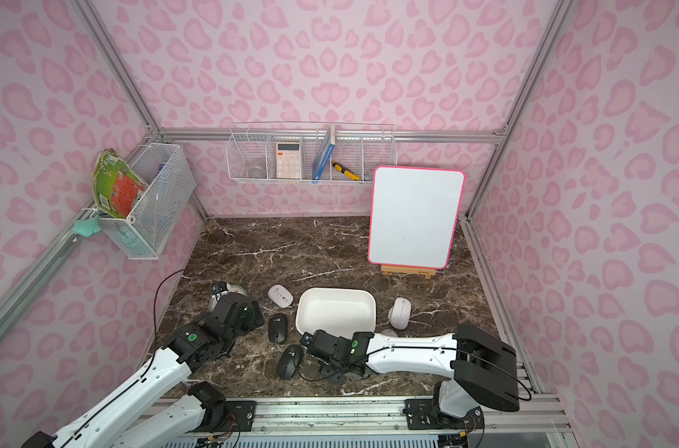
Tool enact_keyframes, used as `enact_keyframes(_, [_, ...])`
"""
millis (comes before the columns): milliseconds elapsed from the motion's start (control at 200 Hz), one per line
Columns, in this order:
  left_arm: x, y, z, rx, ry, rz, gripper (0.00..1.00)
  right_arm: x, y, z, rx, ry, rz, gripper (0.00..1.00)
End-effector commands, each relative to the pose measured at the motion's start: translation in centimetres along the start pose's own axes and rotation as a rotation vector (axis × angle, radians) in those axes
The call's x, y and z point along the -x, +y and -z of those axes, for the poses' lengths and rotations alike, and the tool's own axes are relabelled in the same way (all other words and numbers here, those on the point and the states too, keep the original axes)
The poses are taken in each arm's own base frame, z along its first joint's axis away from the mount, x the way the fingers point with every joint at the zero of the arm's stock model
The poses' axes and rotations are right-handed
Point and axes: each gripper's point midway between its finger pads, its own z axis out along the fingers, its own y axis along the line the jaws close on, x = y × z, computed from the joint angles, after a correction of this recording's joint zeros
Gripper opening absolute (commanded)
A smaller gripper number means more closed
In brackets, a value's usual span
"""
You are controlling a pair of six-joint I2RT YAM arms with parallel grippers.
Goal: Take out the mouse from the storage box
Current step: Place the mouse at the center of the board, then reset both arms
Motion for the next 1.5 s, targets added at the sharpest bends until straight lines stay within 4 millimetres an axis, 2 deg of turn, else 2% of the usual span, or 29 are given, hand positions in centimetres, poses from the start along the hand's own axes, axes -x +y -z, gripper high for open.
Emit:
enact_keyframes(0, [0.2, 0.2, 0.1, 0.014, -0.008, -0.002, 0.99, 0.3, 0.2, -0.4, 0.007, -0.007, 0.014, 0.52])
enact_keyframes(270, [0.1, 0.3, 0.0, 0.015, -0.009, 0.005, 0.98, -0.1, 0.2, -1.1, -0.002, 0.007, 0.017, 0.6])
enact_keyframes(455, [0.1, 0.4, 0.1, 0.013, -0.012, 0.006, 0.98, 0.0, -0.1, -0.9, -0.018, 0.001, 0.017, 0.78])
enact_keyframes(550, [0.1, 0.4, 0.1, 0.015, -0.009, 0.005, 0.98, 0.2, -0.3, -0.7, -0.025, -0.006, 0.016, 0.81])
enact_keyframes(790, [0.1, 0.5, 0.2, 0.011, -0.013, 0.007, 0.99, 1.2, -0.9, 0.9, -0.055, -0.046, 0.008, 0.81])
enact_keyframes(920, [0.6, 0.1, 0.6, -0.019, -0.037, 0.017, 0.99, 2.8, -2.0, 3.6, -0.108, -0.115, -0.006, 0.81])
enact_keyframes(1005, [1.1, 0.1, 1.0, -0.03, -0.054, 0.028, 0.98, 4.1, -4.0, 6.2, -0.2, -0.205, -0.059, 0.82])
enact_keyframes(1155, [2.0, -0.2, 1.6, -0.068, -0.112, 0.05, 0.98, 4.8, -9.4, 10.3, -0.37, -0.358, -0.213, 0.83])
enact_keyframes(1310, [2.9, -1.0, 1.8, -0.121, -0.165, 0.037, 0.99, 3.1, -16.2, 13.5, -0.522, -0.501, -0.487, 0.86])
enact_keyframes(1415, [3.9, -2.1, 1.1, -0.157, -0.245, 0.01, 0.99, 1.1, -19.6, 15.9, -0.607, -0.638, -0.65, 0.91])
enact_keyframes(1495, [5.1, -2.8, 0.7, -0.159, -0.303, 0.014, 0.99, -0.5, -21.3, 17.4, -0.652, -0.759, -0.737, 0.96])
